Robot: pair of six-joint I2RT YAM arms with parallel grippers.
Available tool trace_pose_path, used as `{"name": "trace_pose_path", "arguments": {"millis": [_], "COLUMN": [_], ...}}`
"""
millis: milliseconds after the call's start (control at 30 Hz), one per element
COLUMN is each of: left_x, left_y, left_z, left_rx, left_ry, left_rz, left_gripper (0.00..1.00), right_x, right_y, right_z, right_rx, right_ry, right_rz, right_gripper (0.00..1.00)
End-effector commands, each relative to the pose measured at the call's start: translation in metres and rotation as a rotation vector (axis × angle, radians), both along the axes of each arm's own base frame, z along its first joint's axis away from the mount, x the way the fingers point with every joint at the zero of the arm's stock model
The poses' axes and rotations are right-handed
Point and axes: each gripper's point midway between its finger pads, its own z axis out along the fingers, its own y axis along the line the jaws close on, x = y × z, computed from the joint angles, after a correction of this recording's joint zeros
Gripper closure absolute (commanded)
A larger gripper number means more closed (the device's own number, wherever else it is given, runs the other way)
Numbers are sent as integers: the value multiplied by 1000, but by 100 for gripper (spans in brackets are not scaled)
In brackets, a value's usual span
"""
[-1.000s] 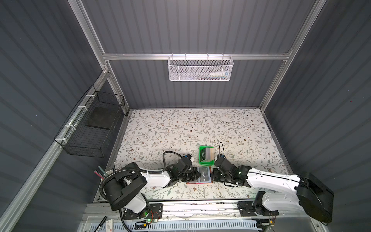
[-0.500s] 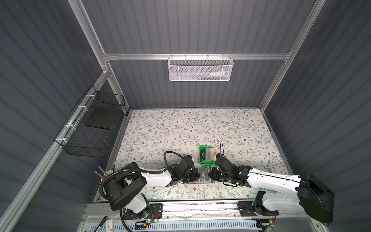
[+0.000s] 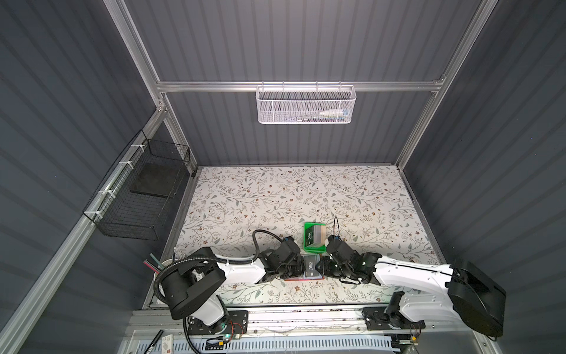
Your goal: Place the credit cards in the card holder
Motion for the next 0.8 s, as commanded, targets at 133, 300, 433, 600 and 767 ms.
{"name": "trace_pose_path", "arguments": {"millis": [133,300,433,600,767], "left_x": [-8,-8,-8,-8,-8], "left_y": [19,19,19,19,17], "left_z": [-25,-25,-26,-27,-26], "left_rx": [106,107,106,101,92], "left_ry": [44,45,45,46,46], "left_rz": [17,18,18,23,21], "left_gripper": [96,97,97,97,97], "right_x": [0,0,0,0,0], "right_y": [6,6,5,1,8], "right_z": [-2,-3,-4,-7,-2], "right_rx": [13,14,8,-20,16], "right_ry": [7,8,9,16,11], "right_rz": [11,12,8,-3,20], "right_gripper": [74,74,74,74,75]}}
